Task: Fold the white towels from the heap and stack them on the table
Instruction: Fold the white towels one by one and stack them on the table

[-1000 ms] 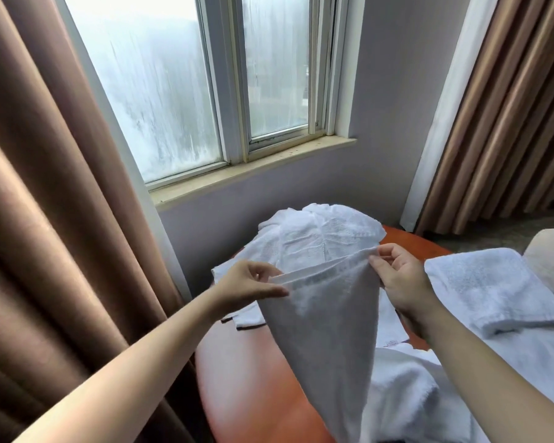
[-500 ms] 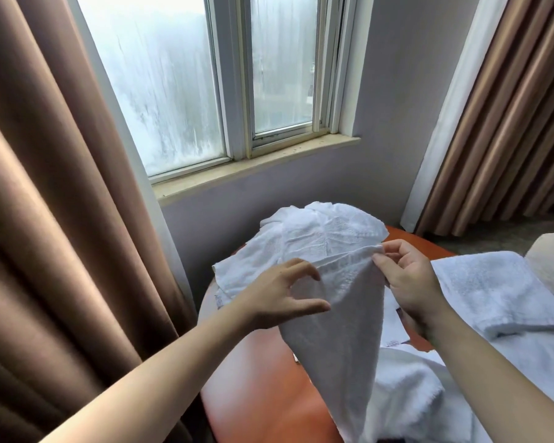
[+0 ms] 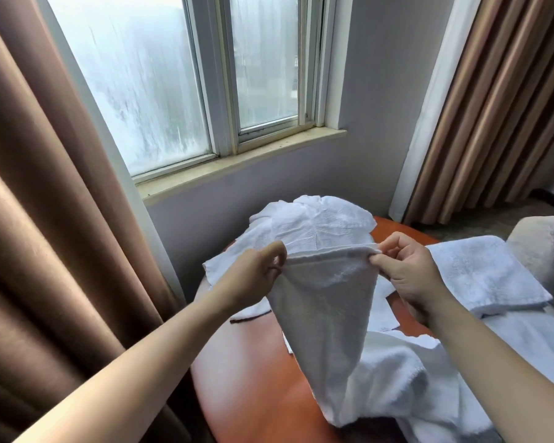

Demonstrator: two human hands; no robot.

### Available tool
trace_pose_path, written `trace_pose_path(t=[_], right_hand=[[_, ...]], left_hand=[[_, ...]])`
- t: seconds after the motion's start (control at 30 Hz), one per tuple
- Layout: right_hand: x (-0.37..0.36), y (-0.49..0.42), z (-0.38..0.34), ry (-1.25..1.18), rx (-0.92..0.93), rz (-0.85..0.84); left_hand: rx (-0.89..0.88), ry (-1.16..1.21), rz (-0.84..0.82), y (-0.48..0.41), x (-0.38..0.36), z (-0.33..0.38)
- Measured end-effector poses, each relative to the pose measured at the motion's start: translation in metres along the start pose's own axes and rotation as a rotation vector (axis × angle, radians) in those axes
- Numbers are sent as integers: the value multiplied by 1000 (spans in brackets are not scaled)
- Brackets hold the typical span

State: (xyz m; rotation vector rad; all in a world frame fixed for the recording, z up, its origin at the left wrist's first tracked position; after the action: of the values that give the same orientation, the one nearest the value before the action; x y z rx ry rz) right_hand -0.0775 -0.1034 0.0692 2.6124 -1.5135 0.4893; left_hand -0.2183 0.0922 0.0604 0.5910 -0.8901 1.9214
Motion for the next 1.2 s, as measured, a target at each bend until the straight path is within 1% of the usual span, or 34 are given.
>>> trace_pose_path(t=[0.17, 0.27, 0.3, 0.4, 0.47, 0.53, 0.6, 0.7, 0.73, 0.8, 0.9, 0.93, 1.03, 1.1, 1.2], right_hand=[[-1, 0, -2, -36, -8, -6], [-1, 0, 0, -70, -15, 2], [-2, 0, -1, -64, -15, -7], [-10, 2, -6, -23, 15, -56], [-18, 5, -10, -1, 56, -98], [-27, 8, -13, 19, 92, -125], [-32, 11, -15, 21, 111, -129], [-30, 15, -14, -11, 125, -113], [-29, 16, -12, -26, 112, -133], [-30, 19, -3, -5, 57, -251], [-43, 27, 12, 155, 30, -498], [-47, 30, 17, 220, 37, -538], [-53, 33, 39, 386, 27, -634], [-53, 33, 61, 537, -14, -697], [-45, 29, 87, 678, -66, -690]], left_hand=[[46, 4, -44, 1, 1, -11], [98, 84, -96, 2, 3, -12], [131, 109, -131, 2, 4, -11], [225, 116, -308, 4, -2, 0], [200, 145, -351, 1, -10, 18], [146, 152, -318, -8, -20, 39], [84, 119, -232, -16, -27, 55], [7, 114, -153, -18, -33, 63], [-10, 127, -140, -17, -34, 64], [-39, 148, -140, -14, -33, 65], [-82, 256, -152, -14, -29, 65], [-95, 276, -145, -15, -26, 64], [-90, 267, -124, -15, -17, 56], [-60, 311, -84, -13, -8, 42], [2, 398, -14, -10, 3, 14]])
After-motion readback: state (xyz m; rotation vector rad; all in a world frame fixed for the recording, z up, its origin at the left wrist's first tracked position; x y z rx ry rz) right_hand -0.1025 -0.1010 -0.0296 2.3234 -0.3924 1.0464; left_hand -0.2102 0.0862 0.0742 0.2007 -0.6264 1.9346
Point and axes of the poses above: each hand's wrist, its own y-axis away from the middle knuckle, its own x-axis out of the back of the hand, z = x × y, the point moved 5 cm from there along -y, towards the middle knuckle, and after that the axes turned 11 degrees about y, right-handed, at the moved point
